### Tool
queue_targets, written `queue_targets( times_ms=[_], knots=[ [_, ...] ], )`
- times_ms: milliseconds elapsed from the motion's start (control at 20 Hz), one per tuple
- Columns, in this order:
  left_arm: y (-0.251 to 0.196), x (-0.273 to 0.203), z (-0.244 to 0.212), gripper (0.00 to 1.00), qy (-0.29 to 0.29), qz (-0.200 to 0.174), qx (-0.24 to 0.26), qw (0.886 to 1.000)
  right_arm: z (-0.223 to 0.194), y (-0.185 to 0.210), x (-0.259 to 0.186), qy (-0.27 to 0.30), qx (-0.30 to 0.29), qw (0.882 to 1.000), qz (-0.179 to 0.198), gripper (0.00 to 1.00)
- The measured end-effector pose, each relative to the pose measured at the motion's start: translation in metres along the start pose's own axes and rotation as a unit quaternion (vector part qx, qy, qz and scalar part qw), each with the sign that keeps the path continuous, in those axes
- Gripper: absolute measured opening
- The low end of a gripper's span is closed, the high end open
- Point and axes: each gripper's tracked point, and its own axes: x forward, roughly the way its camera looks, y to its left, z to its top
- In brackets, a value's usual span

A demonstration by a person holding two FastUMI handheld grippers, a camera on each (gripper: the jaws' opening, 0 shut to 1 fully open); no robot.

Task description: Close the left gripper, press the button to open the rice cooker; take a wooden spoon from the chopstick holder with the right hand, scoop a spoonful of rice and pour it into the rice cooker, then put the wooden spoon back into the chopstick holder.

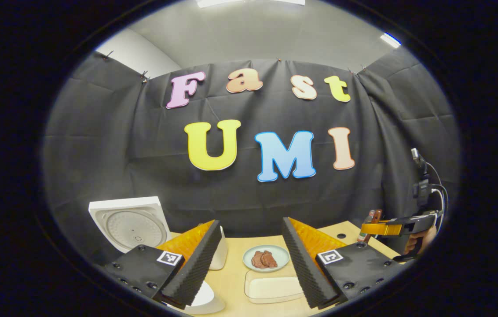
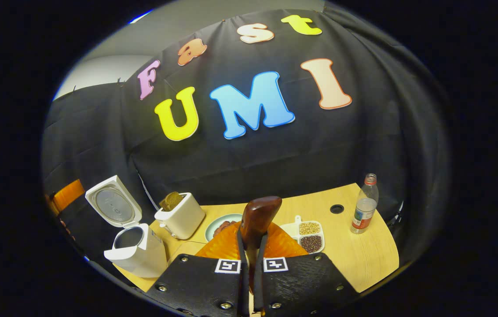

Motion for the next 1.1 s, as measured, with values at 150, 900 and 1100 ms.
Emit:
queue_targets(
  times_ms=[150,900,1100],
  knots=[
    [0.017,0.001,-0.002,0.96,-0.003,-0.006,-0.012,1.000,0.003,0.036,0.010,-0.007,0.006,1.000,0.015,0.05],
    [0.113,-0.006,-0.006,0.95,-0.019,-0.025,0.011,0.999,-0.107,0.077,0.129,0.062,-0.053,0.994,-0.070,0.05],
    [0.139,-0.004,-0.017,0.95,-0.011,-0.014,0.002,1.000,-0.137,0.080,0.156,0.073,-0.095,0.989,-0.085,0.05]
  ],
)
